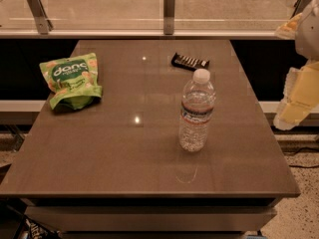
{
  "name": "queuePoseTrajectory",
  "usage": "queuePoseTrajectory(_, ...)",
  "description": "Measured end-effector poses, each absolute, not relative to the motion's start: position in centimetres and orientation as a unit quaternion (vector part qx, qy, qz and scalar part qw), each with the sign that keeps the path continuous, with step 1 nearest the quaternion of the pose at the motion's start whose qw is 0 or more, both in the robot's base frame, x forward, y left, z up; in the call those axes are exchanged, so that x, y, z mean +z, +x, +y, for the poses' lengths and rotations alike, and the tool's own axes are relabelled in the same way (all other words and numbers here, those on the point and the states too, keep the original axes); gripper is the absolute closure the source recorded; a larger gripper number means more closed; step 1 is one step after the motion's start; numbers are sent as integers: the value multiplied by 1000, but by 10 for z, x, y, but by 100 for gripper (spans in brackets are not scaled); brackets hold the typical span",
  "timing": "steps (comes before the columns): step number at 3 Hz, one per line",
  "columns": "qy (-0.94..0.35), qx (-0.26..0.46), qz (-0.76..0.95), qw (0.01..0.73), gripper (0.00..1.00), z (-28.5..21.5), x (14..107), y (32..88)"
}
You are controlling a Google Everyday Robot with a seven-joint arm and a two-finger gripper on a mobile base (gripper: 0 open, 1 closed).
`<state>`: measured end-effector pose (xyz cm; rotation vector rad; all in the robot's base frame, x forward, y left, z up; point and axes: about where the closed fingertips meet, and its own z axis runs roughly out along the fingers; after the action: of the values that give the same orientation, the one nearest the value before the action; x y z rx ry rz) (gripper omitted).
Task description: Move rxbar chocolate near green rice chip bag
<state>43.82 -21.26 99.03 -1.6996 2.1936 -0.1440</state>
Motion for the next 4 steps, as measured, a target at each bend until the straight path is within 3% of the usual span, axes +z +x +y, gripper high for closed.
queuePoseTrajectory(2, -593, -52, 777, 207, 0, -211, 995, 443)
queuePoseTrajectory(4, -560, -20, 775, 291, 0, -220, 997, 476)
